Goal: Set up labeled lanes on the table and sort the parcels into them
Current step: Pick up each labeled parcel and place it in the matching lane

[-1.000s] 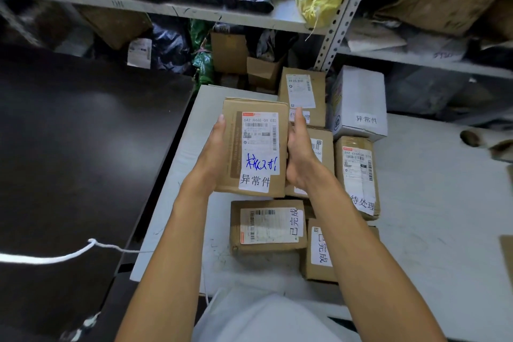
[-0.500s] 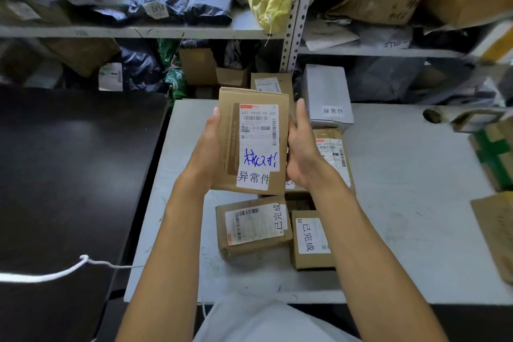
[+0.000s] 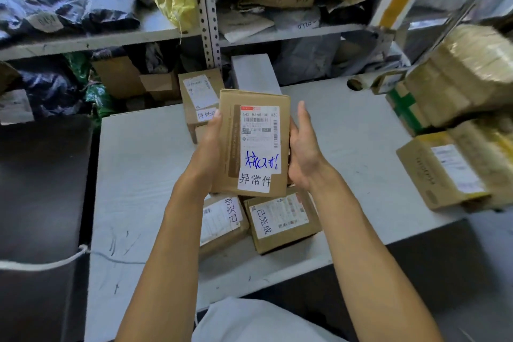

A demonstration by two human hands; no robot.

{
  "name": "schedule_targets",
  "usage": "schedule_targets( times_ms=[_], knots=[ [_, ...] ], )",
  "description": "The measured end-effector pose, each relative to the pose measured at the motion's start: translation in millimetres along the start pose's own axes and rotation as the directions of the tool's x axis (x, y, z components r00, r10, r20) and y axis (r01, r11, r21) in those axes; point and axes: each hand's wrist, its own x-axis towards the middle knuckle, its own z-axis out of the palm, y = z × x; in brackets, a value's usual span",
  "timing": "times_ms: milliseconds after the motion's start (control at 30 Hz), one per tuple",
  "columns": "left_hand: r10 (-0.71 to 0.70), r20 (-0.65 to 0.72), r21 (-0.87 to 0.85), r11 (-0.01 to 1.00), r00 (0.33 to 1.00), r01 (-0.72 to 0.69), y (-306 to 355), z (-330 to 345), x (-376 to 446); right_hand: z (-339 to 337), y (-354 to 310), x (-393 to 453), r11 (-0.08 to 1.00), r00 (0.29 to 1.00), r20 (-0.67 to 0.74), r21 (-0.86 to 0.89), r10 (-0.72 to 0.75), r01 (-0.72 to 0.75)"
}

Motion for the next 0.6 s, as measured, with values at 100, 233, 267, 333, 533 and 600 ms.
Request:
schedule_targets(
  times_ms=[100, 233, 267, 333, 533, 600],
  knots=[
    [-0.028, 0.031, 0.019, 0.999, 0.999, 0.027, -1, 29, -7, -25, -5, -22, 1.0, 1.0, -0.029, 0.024, -0.003, 0.004],
    [-0.038, 0.101, 0.074, 0.997, 0.994, 0.03, -4, 78, -20, -68, -8, -55, 0.997, 0.995, -0.098, 0.069, -0.015, 0.022],
    [-0.03, 0.122, 0.092, 0.996, 0.992, 0.019, -6, 92, -23, -81, -8, -64, 0.996, 0.992, -0.124, 0.086, -0.02, 0.031],
    [-0.032, 0.168, 0.113, 0.994, 0.985, 0.013, -10, 121, -33, -106, -9, -83, 0.992, 0.984, -0.173, 0.117, -0.028, 0.049],
    [-0.038, 0.294, 0.181, 0.983, 0.955, -0.016, -20, 208, -68, -180, -5, -155, 0.979, 0.95, -0.302, 0.156, -0.08, 0.132],
    [-0.041, 0.351, 0.207, 0.978, 0.935, -0.034, -26, 239, -81, -207, -1, -181, 0.974, 0.934, -0.345, 0.158, -0.099, 0.162]
  ],
)
